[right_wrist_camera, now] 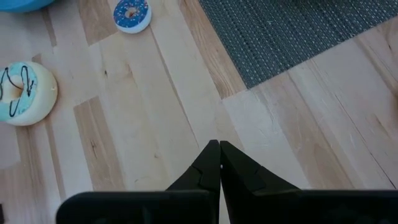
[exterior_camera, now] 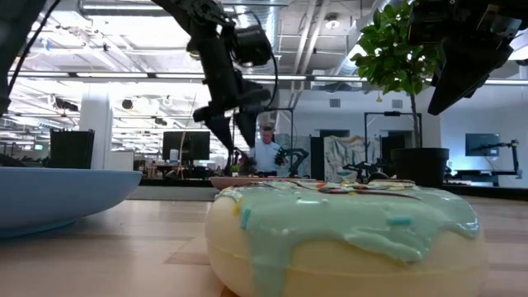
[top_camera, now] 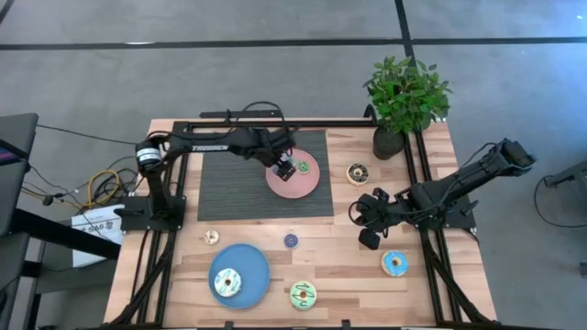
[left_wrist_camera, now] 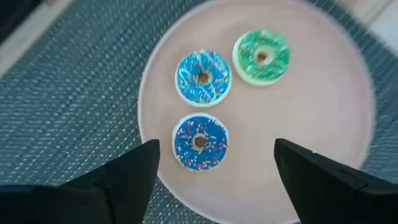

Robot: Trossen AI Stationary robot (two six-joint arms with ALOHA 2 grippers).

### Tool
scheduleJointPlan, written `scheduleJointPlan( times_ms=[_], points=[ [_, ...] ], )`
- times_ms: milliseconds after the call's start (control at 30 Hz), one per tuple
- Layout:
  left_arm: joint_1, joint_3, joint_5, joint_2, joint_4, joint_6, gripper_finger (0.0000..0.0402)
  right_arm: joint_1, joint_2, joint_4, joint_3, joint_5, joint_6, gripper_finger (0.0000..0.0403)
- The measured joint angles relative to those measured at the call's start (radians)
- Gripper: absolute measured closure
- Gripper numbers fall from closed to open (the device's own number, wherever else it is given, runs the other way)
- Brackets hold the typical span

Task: Pick & Place donuts
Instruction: Put the small white donut on the pink plate

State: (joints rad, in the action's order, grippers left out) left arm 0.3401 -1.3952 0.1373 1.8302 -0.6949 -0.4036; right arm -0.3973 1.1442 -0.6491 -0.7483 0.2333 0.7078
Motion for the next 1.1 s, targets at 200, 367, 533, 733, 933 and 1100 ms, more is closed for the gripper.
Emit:
scheduleJointPlan(
  times_ms=[200, 367, 533, 733, 933, 1100],
  points=[
    [-0.011, 0.000, 0.003, -0.068, -0.028, -0.039, 0.0090, 0.000, 0.000, 0.000, 0.000, 0.000, 0.000, 0.0402],
    [-0.054, 0.000, -0.001, -0.110, -0.076, -0.066, 0.0090, 0.000, 0.000, 0.000, 0.000, 0.000, 0.000, 0.0402],
    [-0.108, 0.000, -0.049, -0.148, -0.090, -0.075, 0.0090, 0.000, 0.000, 0.000, 0.000, 0.000, 0.000, 0.0402],
    [-0.195, 0.001, -0.020, -0.191, -0.191, -0.120, 0.0090, 0.000, 0.000, 0.000, 0.000, 0.000, 0.000, 0.0402],
    [-0.298, 0.112, 0.017, -0.270, -0.199, -0.279, 0.0090, 0.000, 0.000, 0.000, 0.000, 0.000, 0.000, 0.0402],
    [-0.392, 0.242, 0.053, -0.355, -0.195, -0.517, 0.0090, 0.000, 0.000, 0.000, 0.000, 0.002, -0.001, 0.0402]
  ],
)
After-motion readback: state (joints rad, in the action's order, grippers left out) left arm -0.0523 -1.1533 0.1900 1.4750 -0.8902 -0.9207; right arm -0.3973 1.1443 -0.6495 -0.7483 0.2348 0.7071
